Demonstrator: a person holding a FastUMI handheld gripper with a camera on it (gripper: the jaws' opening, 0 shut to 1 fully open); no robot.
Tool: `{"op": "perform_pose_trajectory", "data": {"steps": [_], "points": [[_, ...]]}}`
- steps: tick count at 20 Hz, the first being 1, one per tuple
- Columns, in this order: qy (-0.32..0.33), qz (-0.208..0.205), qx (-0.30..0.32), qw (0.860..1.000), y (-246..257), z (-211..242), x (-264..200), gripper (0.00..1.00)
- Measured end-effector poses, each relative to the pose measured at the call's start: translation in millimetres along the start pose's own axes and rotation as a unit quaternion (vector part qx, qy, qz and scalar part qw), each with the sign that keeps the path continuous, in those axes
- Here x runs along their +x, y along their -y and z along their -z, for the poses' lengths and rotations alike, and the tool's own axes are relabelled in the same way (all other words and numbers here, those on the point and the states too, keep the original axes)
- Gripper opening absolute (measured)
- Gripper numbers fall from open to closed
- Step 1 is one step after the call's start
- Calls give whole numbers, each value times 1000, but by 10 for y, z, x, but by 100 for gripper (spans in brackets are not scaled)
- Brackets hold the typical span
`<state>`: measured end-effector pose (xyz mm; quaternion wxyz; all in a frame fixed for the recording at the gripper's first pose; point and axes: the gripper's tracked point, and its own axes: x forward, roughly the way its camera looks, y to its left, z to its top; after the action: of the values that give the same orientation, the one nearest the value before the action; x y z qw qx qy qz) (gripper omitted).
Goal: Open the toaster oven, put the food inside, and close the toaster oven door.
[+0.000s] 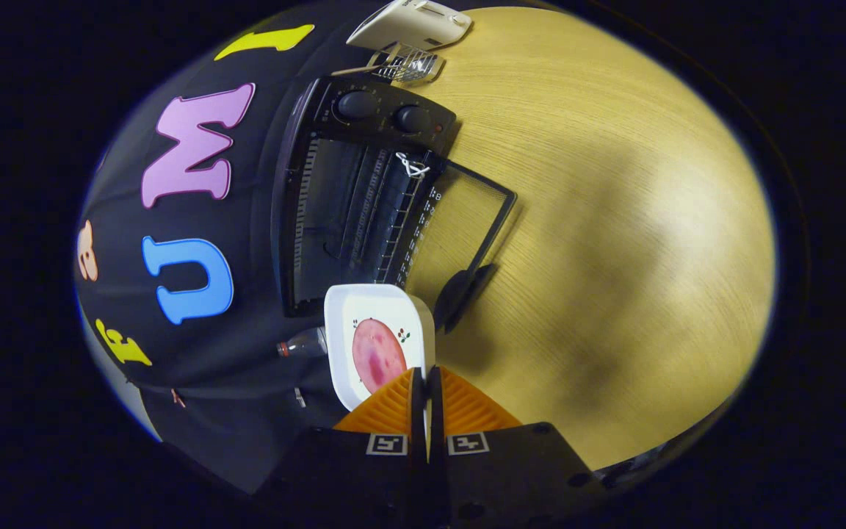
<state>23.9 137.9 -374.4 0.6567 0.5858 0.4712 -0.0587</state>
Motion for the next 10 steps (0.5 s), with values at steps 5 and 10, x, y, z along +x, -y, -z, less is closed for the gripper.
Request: {"op": "perform_pose_trajectory", "data": {"steps": [5,10], "points": [[112,-4,87,990,-246,-487,636,5],[184,-16,161,969,-536,-854,1000,6]]}}
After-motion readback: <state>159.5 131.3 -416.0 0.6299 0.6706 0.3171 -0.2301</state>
